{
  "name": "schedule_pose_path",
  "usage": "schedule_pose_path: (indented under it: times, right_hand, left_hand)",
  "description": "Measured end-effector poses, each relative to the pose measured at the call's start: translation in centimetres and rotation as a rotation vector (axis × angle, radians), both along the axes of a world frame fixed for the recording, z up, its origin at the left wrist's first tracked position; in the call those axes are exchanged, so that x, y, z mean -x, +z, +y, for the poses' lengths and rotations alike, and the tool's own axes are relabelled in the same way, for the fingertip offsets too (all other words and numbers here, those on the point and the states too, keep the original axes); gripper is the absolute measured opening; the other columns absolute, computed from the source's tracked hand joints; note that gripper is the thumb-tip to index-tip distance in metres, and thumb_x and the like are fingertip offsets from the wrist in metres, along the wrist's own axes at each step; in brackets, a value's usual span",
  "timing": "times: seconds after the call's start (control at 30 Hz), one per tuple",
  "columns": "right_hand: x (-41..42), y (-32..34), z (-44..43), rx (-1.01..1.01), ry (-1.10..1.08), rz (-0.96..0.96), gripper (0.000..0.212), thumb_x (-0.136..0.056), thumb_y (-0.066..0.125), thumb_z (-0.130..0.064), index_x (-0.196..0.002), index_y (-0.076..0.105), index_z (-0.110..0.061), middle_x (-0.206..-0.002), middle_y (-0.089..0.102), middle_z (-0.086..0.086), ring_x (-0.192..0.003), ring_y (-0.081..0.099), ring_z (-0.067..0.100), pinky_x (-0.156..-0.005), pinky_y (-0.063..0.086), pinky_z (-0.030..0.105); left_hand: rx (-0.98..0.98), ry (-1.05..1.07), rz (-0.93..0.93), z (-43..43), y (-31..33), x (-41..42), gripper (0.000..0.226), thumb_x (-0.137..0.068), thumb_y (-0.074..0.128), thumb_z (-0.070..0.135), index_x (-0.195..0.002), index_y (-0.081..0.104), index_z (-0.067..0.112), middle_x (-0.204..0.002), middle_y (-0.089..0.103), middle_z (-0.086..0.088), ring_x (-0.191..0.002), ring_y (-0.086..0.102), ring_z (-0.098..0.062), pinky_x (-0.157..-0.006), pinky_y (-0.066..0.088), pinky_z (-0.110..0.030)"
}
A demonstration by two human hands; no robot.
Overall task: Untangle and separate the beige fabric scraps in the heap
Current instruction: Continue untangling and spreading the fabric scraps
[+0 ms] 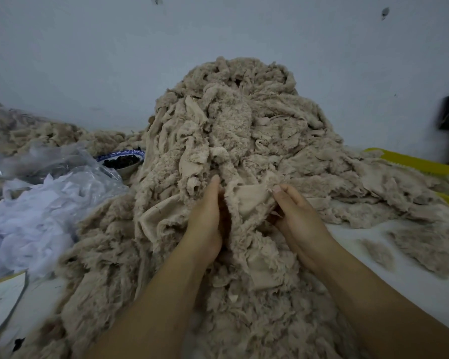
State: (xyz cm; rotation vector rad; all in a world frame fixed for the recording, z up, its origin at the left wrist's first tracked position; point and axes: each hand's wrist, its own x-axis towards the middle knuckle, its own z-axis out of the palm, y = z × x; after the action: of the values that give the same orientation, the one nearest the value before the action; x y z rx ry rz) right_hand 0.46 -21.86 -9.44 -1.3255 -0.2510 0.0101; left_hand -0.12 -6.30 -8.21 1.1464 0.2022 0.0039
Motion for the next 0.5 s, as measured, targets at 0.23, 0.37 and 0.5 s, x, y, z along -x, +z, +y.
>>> schedule_pose_path:
  times: [0.23,0.37,0.5]
  right_hand:
    - [-1.1,0.6,-1.2,-0.203,-0.105,0.05,0.018,-0.103,0.049,-0.029,-0.104,0.065,-0.021,-0.092,0.072,-0.003,-0.077,0.069,0.008,-0.068,0.055,0.025]
    - [-0.3,-0.1,-1.1,0.101,0.025,-0.032,0.063,-0.077,0.056,-0.079,-0.125,0.056,-0.039,-0.111,0.07,-0.02,-0.097,0.067,-0.003,-0.076,0.053,0.018]
    - [0.3,-0.9,-0.2,0.582,0.135,-0.113,0.055,-0.07,0.057,-0.083,-0.119,0.046,-0.059,-0.106,0.049,-0.044,-0.092,0.051,-0.022,-0.077,0.039,0.011]
  left_hand:
    - [-0.542,-0.266,-0.06,-0.5,-0.5,1.4,0.031,-0.094,0.066,0.034,-0.095,0.071,0.004,-0.099,0.074,-0.013,-0.09,0.066,-0.025,-0.087,0.051,-0.037]
    - [-0.068,-0.083,-0.018,0.0,0.5,1.0,0.037,-0.099,0.059,0.028,-0.114,0.069,-0.004,-0.109,0.07,-0.02,-0.093,0.065,-0.03,-0.09,0.052,-0.041]
    - [0.234,0.038,-0.007,1.1,0.7,0.6,0.03,-0.1,0.058,0.03,-0.106,0.073,0.005,-0.093,0.073,-0.008,-0.081,0.069,-0.019,-0.081,0.06,-0.032]
